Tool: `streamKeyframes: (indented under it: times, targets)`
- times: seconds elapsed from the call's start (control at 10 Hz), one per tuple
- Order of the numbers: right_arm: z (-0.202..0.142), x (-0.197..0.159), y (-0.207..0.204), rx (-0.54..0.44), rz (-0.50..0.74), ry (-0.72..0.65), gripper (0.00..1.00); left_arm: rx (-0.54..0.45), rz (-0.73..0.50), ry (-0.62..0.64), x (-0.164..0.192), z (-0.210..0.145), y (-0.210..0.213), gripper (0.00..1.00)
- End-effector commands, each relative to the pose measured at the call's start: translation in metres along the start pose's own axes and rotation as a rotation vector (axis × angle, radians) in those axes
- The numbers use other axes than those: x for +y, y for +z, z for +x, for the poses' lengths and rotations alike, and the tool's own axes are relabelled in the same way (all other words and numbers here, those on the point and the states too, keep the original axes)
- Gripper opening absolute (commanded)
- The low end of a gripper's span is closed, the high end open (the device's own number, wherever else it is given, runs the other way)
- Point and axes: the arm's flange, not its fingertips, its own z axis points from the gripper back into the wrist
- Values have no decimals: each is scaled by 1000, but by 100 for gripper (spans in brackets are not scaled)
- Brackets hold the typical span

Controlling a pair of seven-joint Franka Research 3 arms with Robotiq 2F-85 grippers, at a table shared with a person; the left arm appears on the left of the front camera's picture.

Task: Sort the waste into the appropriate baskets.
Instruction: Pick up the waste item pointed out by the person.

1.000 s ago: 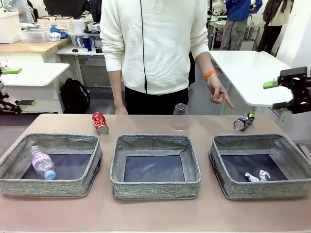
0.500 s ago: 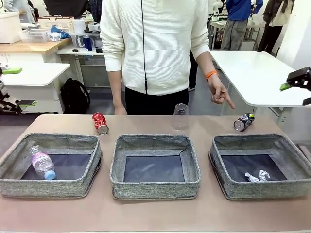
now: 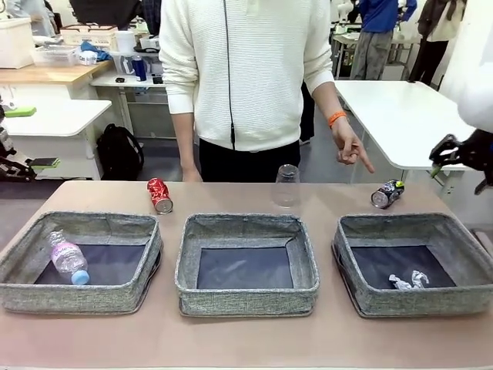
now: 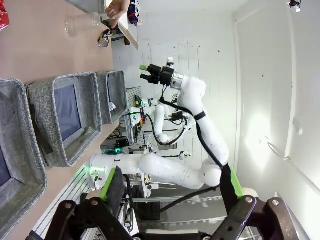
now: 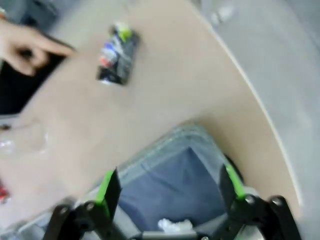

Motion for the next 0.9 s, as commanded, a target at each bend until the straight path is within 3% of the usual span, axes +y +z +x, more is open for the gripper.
streamKeyframes:
  times: [0.0, 0.3, 0.4, 0.5, 0.6, 0.7, 0.8]
  targets:
    - [69, 56, -4, 186, -72, -78, 100, 5, -17, -17, -2, -1, 1, 100]
    - [108, 82, -55, 221, -57, -170, 100, 5, -17, -17, -2, -1, 1, 100]
    - [98, 75, -50, 161, 35, -222, 100, 5, -17, -17, -2, -1, 1, 100]
    - [93, 74, -57, 218, -83, -102, 100, 5, -17, -17, -2, -1, 1, 100]
    - [105, 80, -64, 213, -43, -147, 100, 5, -17, -17, -2, -1, 1, 100]
    - [116, 95, -77, 213, -156, -166, 100, 5, -17, -17, -2, -1, 1, 100]
    - [133, 103, -89, 257, -119, -141, 100, 5, -17, -17, -2, -1, 1, 100]
